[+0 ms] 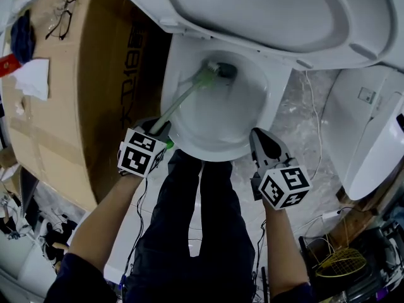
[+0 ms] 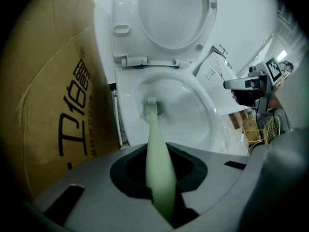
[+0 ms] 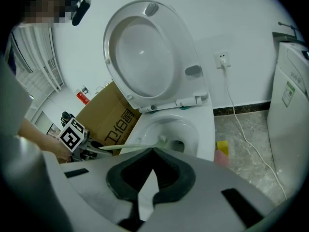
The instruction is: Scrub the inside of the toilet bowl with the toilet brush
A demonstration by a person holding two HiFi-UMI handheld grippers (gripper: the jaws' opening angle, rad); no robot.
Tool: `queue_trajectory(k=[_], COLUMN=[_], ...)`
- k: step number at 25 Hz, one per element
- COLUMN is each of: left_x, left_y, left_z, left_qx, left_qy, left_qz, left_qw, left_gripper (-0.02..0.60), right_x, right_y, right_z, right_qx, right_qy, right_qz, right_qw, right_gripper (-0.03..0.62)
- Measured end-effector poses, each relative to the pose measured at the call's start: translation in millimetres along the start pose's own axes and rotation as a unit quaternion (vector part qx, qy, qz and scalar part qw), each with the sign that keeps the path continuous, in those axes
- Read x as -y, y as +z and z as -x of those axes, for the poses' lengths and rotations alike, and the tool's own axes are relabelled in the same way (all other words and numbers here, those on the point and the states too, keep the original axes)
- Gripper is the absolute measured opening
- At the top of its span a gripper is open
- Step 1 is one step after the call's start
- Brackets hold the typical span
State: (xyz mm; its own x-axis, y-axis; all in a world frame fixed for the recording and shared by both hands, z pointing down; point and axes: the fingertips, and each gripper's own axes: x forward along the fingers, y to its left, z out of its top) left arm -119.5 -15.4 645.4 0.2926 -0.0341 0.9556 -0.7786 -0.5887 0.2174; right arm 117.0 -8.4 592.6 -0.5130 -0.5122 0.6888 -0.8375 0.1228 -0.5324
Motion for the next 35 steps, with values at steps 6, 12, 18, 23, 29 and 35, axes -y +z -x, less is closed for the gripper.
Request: queue_trajectory(k=[6, 12, 18, 23, 29, 35], left_x=[3.3, 14.9, 30.3, 45.6, 61.1, 74.9], left_y=[14.4, 23.5, 28.6, 31.3, 26.4, 10.2], left_z=[-9.3, -18.9, -27.5, -32.0, -32.0, -33.4], left_qx=[0.004, 0.006, 0.009, 0.012, 0.013, 0.008], left_qy=[-0.001, -0.008, -0.017, -0.028, -0.041, -0.056], left_qz=[-0.007, -0.013, -0.014, -0.018, -0.023, -0.020], left_qw=[1.0000, 0.9999, 0.9997, 0.9994, 0.9988, 0.9982], left_gripper=[0.080, 0.080, 0.080, 0.080, 0.080, 0.080], right_x=[6.6, 12.4, 17.4, 22.8, 22.7, 14.6], right_y=[-4.0, -7.6, -12.7, -17.0, -21.9, -26.9], right_z=[4.7, 10.2, 15.9, 22.2, 24.9, 21.2], right_qx=[0.002, 0.004, 0.006, 0.008, 0.009, 0.005], right_qy=[-0.004, -0.008, -0.011, -0.015, -0.014, -0.008], right_qz=[-0.006, -0.011, -0.016, -0.019, -0.020, -0.015], right_qw=[1.000, 1.000, 1.000, 1.000, 1.000, 1.000], right_gripper=[0.003, 0.003, 0.003, 0.003, 0.003, 0.003])
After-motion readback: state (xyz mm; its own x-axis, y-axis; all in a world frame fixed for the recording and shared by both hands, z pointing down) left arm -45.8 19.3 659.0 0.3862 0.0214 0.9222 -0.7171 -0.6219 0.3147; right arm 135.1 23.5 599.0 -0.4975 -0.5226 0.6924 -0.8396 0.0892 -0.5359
